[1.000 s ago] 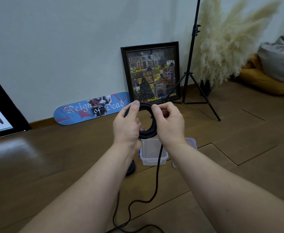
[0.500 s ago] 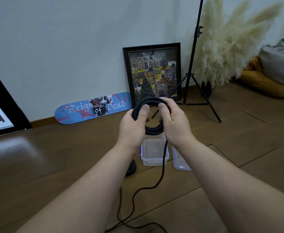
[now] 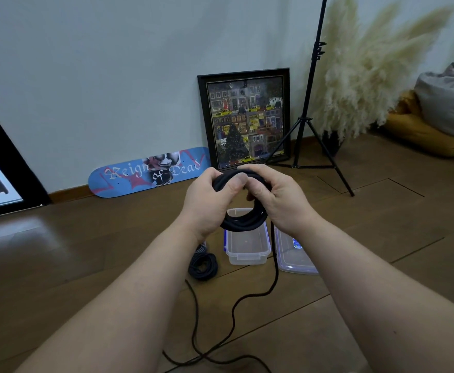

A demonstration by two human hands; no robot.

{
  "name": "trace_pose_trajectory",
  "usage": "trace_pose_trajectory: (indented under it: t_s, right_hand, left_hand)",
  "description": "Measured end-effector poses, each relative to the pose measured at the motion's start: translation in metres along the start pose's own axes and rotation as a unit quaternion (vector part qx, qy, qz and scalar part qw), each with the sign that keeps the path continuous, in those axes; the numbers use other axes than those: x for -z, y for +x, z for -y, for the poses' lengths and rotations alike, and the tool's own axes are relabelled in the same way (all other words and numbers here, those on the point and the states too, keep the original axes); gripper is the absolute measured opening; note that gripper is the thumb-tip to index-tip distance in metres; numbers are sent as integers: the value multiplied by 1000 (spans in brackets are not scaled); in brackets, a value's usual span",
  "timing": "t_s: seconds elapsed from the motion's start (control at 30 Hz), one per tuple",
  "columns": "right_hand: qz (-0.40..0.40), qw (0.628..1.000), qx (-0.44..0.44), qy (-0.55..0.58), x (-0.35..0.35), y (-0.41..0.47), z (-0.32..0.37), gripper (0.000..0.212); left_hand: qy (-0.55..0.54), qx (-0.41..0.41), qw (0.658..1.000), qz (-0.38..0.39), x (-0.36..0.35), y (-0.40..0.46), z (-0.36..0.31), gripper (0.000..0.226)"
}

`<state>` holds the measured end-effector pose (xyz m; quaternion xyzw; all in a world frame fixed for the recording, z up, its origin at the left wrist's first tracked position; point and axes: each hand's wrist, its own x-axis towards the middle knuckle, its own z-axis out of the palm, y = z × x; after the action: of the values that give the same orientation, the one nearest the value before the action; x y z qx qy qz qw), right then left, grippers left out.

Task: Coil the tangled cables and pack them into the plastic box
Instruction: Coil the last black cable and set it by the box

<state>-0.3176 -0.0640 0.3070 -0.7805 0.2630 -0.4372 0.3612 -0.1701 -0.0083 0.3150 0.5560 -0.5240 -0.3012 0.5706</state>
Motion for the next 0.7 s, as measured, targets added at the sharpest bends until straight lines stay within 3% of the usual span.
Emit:
trace_pose_trajectory:
  t_s: [0.1, 0.2, 0.37, 0.5, 0.7]
  right_hand:
    - [-44, 999, -17, -17, -4, 0, -6, 9]
    - [-76, 996, -44, -26, -4, 0, -5, 18]
    - [-64, 994, -87, -7, 0, 1, -3, 21]
    - [-63, 995, -77, -19, 9, 0, 1, 12]
    - [-154, 983, -96, 35, -7, -2, 6, 17]
  left_hand:
    - [-63, 10, 998, 12, -3, -3, -3, 28]
    - [-45, -7, 999, -20, -7, -5, -2, 19]
    - [-50, -20, 993, -108, -7, -1, -2, 23]
    - [-54, -27, 991, -119, -5, 2, -1, 24]
    - [-84, -22, 985, -152, -12, -1, 1, 25]
